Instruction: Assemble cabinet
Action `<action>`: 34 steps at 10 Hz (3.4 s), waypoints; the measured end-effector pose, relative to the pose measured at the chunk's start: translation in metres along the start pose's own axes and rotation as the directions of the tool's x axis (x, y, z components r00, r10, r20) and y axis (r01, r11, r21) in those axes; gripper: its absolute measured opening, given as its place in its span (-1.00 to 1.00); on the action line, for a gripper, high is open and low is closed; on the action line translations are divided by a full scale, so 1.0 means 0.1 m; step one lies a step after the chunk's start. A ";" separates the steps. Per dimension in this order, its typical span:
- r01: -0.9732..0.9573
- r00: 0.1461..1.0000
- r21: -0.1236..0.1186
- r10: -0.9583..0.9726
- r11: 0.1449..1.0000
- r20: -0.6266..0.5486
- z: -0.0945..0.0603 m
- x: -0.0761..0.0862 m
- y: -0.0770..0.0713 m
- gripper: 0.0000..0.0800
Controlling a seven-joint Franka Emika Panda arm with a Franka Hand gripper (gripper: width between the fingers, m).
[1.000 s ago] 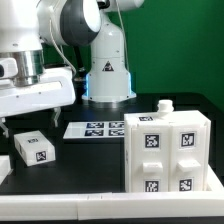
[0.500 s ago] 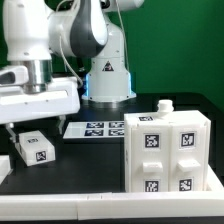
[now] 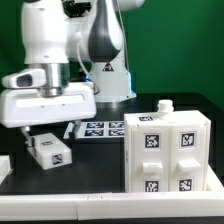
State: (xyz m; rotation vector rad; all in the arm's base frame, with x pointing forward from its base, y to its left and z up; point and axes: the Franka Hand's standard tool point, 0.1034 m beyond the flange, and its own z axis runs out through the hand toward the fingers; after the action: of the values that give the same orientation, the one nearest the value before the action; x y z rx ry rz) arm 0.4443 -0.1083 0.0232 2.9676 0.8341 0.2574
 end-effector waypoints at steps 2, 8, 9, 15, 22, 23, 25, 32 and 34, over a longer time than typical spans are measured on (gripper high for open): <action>0.017 1.000 -0.002 -0.017 1.000 0.005 -0.01 0.00 -0.01 0.99; -0.017 1.000 -0.007 0.017 1.000 0.010 -0.14 0.08 0.23 0.99; -0.041 0.999 0.010 0.041 0.999 0.022 -0.12 0.11 0.18 0.99; -0.096 0.992 0.081 0.089 0.992 0.084 -0.05 0.21 0.10 0.99; -0.080 0.993 0.078 0.073 0.994 0.088 0.16 0.00 0.06 0.99; -0.080 0.993 0.080 0.073 0.994 0.089 0.17 0.00 0.05 0.99; -0.077 0.994 0.079 0.070 0.994 0.087 0.16 0.02 0.05 0.69; -0.049 0.998 0.058 0.046 0.997 0.050 -0.15 0.25 0.07 0.39; -0.039 0.999 0.049 0.038 0.998 0.022 -0.52 0.52 0.02 0.39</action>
Offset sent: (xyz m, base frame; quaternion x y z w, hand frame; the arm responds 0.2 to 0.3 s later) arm -0.0011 0.0192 -0.0085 0.0058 -0.0208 0.0076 0.9997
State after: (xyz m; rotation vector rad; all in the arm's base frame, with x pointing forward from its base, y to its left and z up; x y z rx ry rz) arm 0.4807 -0.0829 0.0823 3.0291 0.7934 0.2104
